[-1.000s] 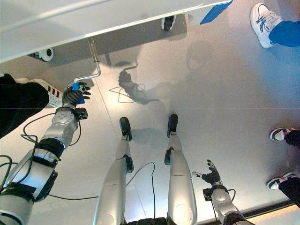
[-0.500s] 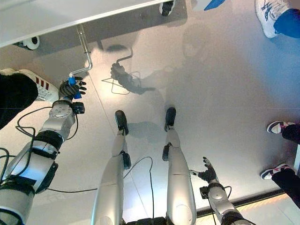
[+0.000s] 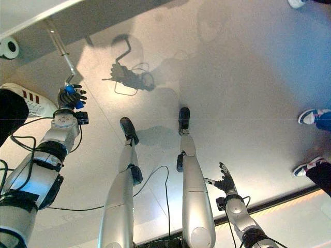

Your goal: Raise the hospital bed

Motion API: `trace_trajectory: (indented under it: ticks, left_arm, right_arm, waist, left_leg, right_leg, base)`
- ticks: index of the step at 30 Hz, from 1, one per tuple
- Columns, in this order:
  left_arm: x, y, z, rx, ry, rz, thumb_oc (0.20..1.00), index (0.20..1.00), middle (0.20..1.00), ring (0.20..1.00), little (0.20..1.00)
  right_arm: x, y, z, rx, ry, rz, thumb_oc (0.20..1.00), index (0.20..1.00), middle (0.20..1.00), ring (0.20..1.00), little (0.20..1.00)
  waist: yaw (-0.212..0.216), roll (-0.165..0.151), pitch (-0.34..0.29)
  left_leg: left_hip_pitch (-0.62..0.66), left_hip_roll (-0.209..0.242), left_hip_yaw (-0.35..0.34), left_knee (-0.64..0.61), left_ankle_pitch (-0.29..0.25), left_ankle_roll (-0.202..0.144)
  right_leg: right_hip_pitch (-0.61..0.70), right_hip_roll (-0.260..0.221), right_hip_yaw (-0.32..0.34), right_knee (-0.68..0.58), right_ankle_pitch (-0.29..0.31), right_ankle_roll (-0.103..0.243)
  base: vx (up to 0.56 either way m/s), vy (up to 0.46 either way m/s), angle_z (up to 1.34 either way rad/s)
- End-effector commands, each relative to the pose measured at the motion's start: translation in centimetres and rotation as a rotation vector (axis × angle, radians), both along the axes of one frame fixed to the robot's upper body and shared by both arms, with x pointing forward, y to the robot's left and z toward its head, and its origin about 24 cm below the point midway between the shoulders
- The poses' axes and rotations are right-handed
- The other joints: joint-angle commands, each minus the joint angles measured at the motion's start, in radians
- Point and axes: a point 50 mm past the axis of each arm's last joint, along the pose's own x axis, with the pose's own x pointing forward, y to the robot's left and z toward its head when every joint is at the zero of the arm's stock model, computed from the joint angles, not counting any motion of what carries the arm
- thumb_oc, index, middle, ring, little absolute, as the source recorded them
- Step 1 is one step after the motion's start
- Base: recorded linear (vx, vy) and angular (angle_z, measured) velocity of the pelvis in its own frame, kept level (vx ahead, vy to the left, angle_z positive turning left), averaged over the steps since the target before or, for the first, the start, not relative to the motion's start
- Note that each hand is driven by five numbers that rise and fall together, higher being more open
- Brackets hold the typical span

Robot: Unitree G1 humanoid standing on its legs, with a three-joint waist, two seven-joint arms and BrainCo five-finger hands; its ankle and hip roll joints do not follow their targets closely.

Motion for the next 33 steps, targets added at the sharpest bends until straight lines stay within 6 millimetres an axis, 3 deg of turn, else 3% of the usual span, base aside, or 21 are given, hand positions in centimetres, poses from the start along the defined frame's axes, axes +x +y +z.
trace_trajectory:
  ticks: [1,5,6,7,8,17,33]
  left_arm:
    - [0.6,-0.4,2.1,0.047,-0.058,-0.017,0.200,0.200,0.200,0.200,0.200]
    - [0.9,-1.1,2.4,0.041,-0.072,-0.035,0.200,0.200,0.200,0.200,0.200]
    - [0.9,-1.2,2.2,0.044,-0.066,-0.038,0.200,0.200,0.200,0.200,0.200]
    - [0.9,-1.3,2.4,0.052,-0.071,-0.041,0.200,0.200,0.200,0.200,0.200]
    - [0.9,-1.4,2.3,0.055,-0.068,-0.044,0.200,0.200,0.200,0.200,0.200]
    - [1.4,-2.7,2.9,0.023,-0.108,-0.083,0.200,0.200,0.200,0.200,0.200]
    - [2.5,-8.6,4.2,-0.100,-0.216,-0.278,0.200,0.200,0.200,0.200,0.200]
  right_arm:
    - [-0.8,-1.2,0.4,-0.047,-0.013,0.021,1.000,1.000,1.000,1.000,1.000]
    - [-0.8,-1.2,0.8,-0.046,-0.037,0.029,1.000,1.000,1.000,1.000,1.000]
    - [-1.0,-1.2,0.7,-0.045,-0.031,0.030,1.000,1.000,1.000,1.000,1.000]
    - [-0.8,-1.1,0.9,-0.047,-0.040,0.035,1.000,1.000,1.000,1.000,1.000]
    - [-0.9,-1.1,0.9,-0.049,-0.040,0.042,1.000,1.000,1.000,1.000,1.000]
    - [-1.3,-1.5,1.0,-0.056,-0.040,0.046,1.000,1.000,1.000,1.000,1.000]
    - [-2.2,-2.5,0.4,-0.071,-0.008,0.017,1.000,1.000,1.000,1.000,1.000]
  waist:
    - [-0.005,-0.018,0.003]
    - [-0.024,-0.012,0.003]
    - [-0.025,-0.009,0.003]
    - [-0.033,-0.012,0.003]
    - [-0.036,-0.010,0.003]
    - [-0.073,-0.009,0.003]
    - [-0.103,0.028,0.003]
  left_leg:
    - [-0.003,0.015,0.026,0.071,-0.025,-0.024]
    - [0.009,0.028,0.055,0.063,-0.024,-0.030]
    - [0.037,0.029,0.046,0.057,-0.053,-0.038]
    - [0.018,0.035,0.067,0.058,-0.023,-0.033]
    - [0.047,0.038,0.059,0.053,-0.052,-0.043]
    - [0.070,0.068,0.114,0.050,-0.052,-0.065]
    - [0.137,0.090,0.143,0.048,-0.051,-0.083]
  right_leg:
    - [-0.003,-0.031,0.043,0.033,0.019,0.098]
    - [-0.028,-0.009,0.073,0.039,0.019,0.094]
    - [-0.007,-0.003,0.080,0.043,-0.014,0.101]
    - [-0.032,0.002,0.085,0.039,0.019,0.093]
    - [-0.014,0.008,0.091,0.042,-0.012,0.100]
    - [-0.040,0.051,0.127,0.043,-0.009,0.101]
    - [-0.016,0.091,0.138,0.065,-0.030,0.091]
  base:
    - [-0.02,0.012,-0.19]
    - [0.00,-0.010,-0.23]
    - [-0.02,-0.010,-0.18]
    - [0.05,0.005,-0.15]
    - [-0.01,-0.034,-0.22]
    - [0.01,-0.042,-0.21]
    - [0.01,-0.036,-0.07]
